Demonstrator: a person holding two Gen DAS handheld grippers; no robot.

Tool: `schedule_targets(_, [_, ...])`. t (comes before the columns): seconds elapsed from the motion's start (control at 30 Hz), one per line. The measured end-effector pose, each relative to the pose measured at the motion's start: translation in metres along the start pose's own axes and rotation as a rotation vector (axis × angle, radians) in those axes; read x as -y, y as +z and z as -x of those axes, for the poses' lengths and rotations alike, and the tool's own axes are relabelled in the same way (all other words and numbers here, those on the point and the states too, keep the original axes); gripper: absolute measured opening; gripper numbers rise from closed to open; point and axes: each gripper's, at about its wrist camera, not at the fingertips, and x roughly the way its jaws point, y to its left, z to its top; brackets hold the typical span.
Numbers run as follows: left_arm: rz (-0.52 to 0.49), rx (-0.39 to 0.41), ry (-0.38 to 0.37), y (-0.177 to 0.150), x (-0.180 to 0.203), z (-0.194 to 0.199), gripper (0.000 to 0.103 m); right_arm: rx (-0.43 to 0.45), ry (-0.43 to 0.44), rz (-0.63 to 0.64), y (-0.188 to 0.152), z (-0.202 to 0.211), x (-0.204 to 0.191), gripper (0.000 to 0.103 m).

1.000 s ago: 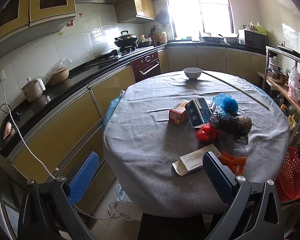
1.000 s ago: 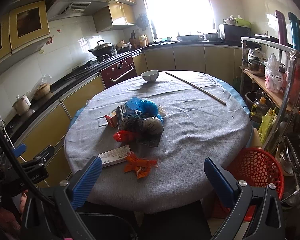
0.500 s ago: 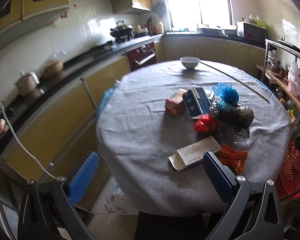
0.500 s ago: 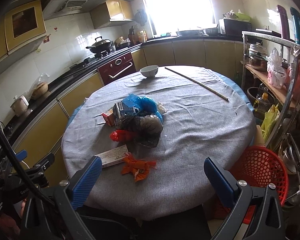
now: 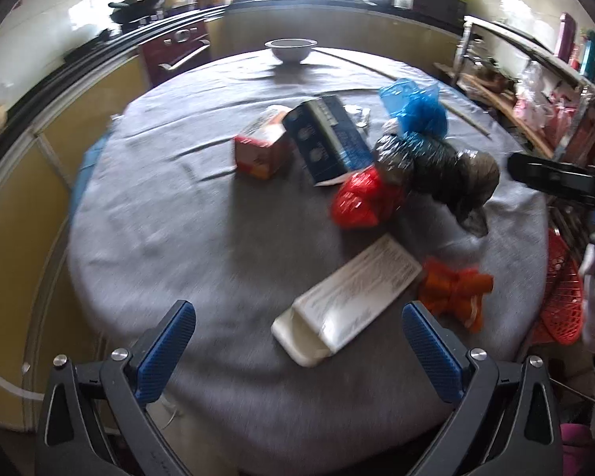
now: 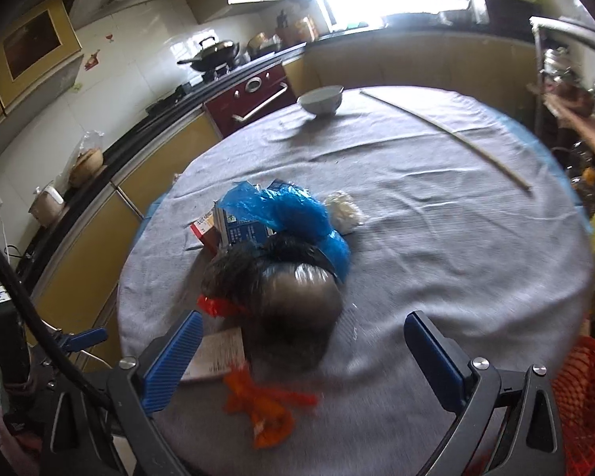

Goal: Collect trash
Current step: 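Grasp the white medicine box with the left tool while the right tool grasps the black bag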

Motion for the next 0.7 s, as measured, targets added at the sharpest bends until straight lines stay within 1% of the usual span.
schedule_targets(0.1, [-0.028,-0.019,-0.062,0.011,0.001,-0.016,0.103,-0.030,0.031,-0.003,0.009,-0.020,-0.001,0.097])
schedule_targets(0.17, [-0.054,-0.024,-0.099,0.015,0.004,-0.026,0.103,-0.067,0.034,0.000,0.012,-0.034,-0.001,0.088])
schedule_targets(0.23, [-0.083,-0.037,-0.121,0.018,0.009,-0.037,0.103,-0.117,0.057,-0.013,0.014,-0.049,0.002,0.072])
schedule_targets(0.3, [-0.117,-0.040,-0.157,0.019,0.014,-0.043,0.103,-0.146,0.088,-0.021,0.012,-0.055,0.003,0.067])
schedule_targets(0.33, [-0.134,-0.043,-0.162,0.019,0.017,-0.047,0.103,-0.152,0.102,-0.020,0.011,-0.057,0.003,0.061])
schedule_targets(0.4, [-0.170,-0.048,-0.170,0.017,0.021,-0.051,0.103,-0.163,0.132,-0.012,0.010,-0.057,0.001,0.056])
schedule_targets(0.47, [-0.204,-0.050,-0.182,0.013,0.026,-0.053,0.098,-0.160,0.138,0.000,0.009,-0.052,-0.001,0.050])
schedule_targets(0.5, [-0.211,-0.056,-0.183,0.012,0.027,-0.055,0.089,-0.156,0.152,0.000,0.008,-0.048,-0.001,0.044])
schedule_targets(0.53, [-0.220,-0.070,-0.189,0.010,0.028,-0.057,0.079,-0.160,0.167,-0.005,0.008,-0.045,0.000,0.042])
schedule_targets(0.6, [-0.229,-0.091,-0.200,0.006,0.029,-0.058,0.066,-0.159,0.203,-0.024,0.007,-0.036,0.002,0.041])
schedule_targets(0.67, [-0.247,-0.076,-0.195,0.001,0.031,-0.057,0.064,-0.153,0.226,-0.040,0.005,-0.027,0.004,0.040])
schedule_targets(0.7, [-0.258,-0.072,-0.198,0.000,0.032,-0.056,0.061,-0.150,0.237,-0.051,0.004,-0.022,0.006,0.040])
